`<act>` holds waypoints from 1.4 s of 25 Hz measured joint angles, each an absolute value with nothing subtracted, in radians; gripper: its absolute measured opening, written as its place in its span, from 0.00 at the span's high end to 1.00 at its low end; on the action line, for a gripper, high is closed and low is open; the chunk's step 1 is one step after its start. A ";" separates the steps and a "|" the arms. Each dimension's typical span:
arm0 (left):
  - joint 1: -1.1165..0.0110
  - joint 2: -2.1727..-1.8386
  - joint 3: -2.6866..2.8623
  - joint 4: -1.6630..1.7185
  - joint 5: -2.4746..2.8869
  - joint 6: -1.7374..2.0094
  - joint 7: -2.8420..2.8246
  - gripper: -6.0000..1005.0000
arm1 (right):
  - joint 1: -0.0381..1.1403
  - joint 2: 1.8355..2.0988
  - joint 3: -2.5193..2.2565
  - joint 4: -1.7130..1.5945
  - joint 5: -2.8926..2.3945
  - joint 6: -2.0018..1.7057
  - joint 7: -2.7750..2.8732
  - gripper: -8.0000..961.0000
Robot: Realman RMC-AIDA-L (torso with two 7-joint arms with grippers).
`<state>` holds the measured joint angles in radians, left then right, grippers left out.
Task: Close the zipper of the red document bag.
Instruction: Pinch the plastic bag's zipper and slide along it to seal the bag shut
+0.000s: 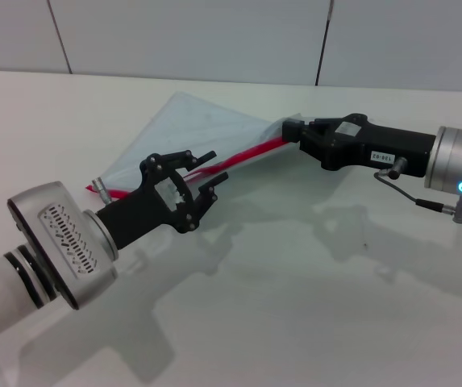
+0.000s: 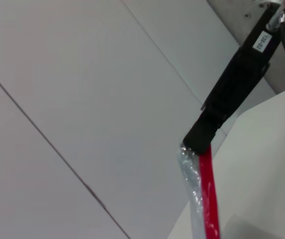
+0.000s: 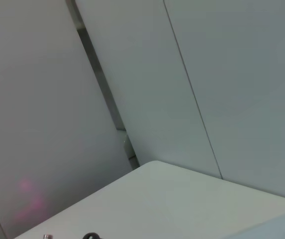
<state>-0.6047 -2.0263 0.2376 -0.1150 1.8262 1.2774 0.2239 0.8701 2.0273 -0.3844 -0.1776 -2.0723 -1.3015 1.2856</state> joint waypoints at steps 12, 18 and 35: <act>-0.609 -2.026 0.240 -0.106 1.825 1.276 0.222 0.75 | 0.868 2.026 -0.406 -0.179 -2.072 -1.312 1.278 0.97; -0.613 -2.025 0.242 -0.104 1.828 1.261 0.217 0.79 | 0.871 2.026 -0.407 -0.178 -2.072 -1.312 1.278 0.97; -0.620 -2.025 0.233 -0.104 1.822 1.245 0.209 0.91 | 0.871 2.026 -0.409 -0.178 -2.072 -1.312 1.278 0.97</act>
